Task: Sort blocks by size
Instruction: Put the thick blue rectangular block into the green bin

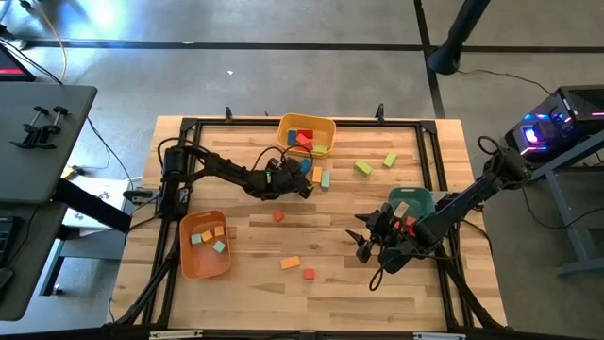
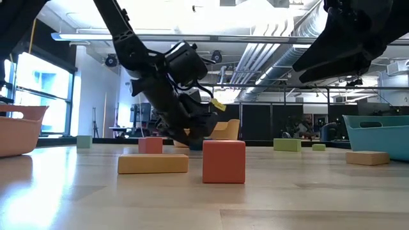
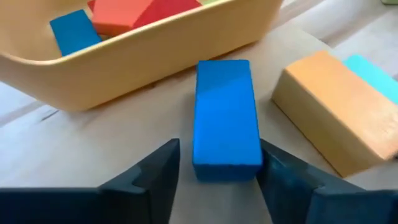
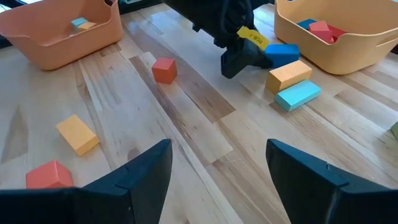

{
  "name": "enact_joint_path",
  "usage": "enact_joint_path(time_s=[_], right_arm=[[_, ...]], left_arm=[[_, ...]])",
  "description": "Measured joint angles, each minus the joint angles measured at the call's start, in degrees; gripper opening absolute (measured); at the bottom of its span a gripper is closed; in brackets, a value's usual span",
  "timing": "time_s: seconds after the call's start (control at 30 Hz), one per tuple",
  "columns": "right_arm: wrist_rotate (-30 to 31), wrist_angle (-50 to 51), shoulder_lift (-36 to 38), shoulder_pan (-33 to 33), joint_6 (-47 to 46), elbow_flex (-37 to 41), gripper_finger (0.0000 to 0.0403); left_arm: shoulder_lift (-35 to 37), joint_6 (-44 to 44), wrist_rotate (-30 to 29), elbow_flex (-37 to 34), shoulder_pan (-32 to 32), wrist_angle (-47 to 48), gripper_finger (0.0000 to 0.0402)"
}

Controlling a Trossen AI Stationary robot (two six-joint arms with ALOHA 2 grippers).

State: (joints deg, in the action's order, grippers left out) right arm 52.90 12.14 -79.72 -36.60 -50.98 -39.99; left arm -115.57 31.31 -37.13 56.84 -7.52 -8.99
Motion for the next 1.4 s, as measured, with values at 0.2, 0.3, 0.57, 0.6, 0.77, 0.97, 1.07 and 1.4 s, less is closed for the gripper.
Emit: enact_joint_path(time_s=[0.2, 0.3, 0.57, 0.6, 0.77, 0.97, 1.07, 1.4], right_arm=[[0.0, 0.0, 0.0, 0.0, 0.0, 0.0, 0.0254], [0.0, 0.0, 0.0, 0.0, 0.0, 0.0, 0.0254], [0.0, 0.0, -0.9, -1.8, 0.8, 0.0, 0.0254], [0.0, -0.4, -1.6, -2.1, 1.9, 0.0, 0.0254], [-0.1, -6.6, -6.8, -3.7, 10.7, 0.0, 0.0254], [-1.1, -25.1, -14.6, -3.9, 27.3, 0.0, 0.0254], [-1.0, -30.5, -15.8, -3.2, 32.3, 0.0, 0.0254], [-9.2, -38.7, -15.5, -0.4, 35.4, 0.0, 0.0254]], left_arm=[[0.0, -2.5, 1.0, 0.0, -0.3, -0.4, 0.0131], [0.0, -4.7, 1.1, 0.0, 0.8, -0.3, 0.0104], [4.8, -6.1, -1.3, 0.0, 9.1, 11.7, 0.0101], [5.9, -6.1, -2.3, 0.0, 10.5, 13.7, 0.0101], [10.5, -12.1, -4.2, 0.0, 17.8, 17.9, 0.0101], [11.3, -23.4, 5.0, 0.0, 25.6, 7.6, 0.0105], [10.8, -26.7, 10.2, 0.0, 28.1, 0.7, 0.0103], [10.9, -31.9, 14.3, 0.0, 30.8, -9.5, 0.0104]])
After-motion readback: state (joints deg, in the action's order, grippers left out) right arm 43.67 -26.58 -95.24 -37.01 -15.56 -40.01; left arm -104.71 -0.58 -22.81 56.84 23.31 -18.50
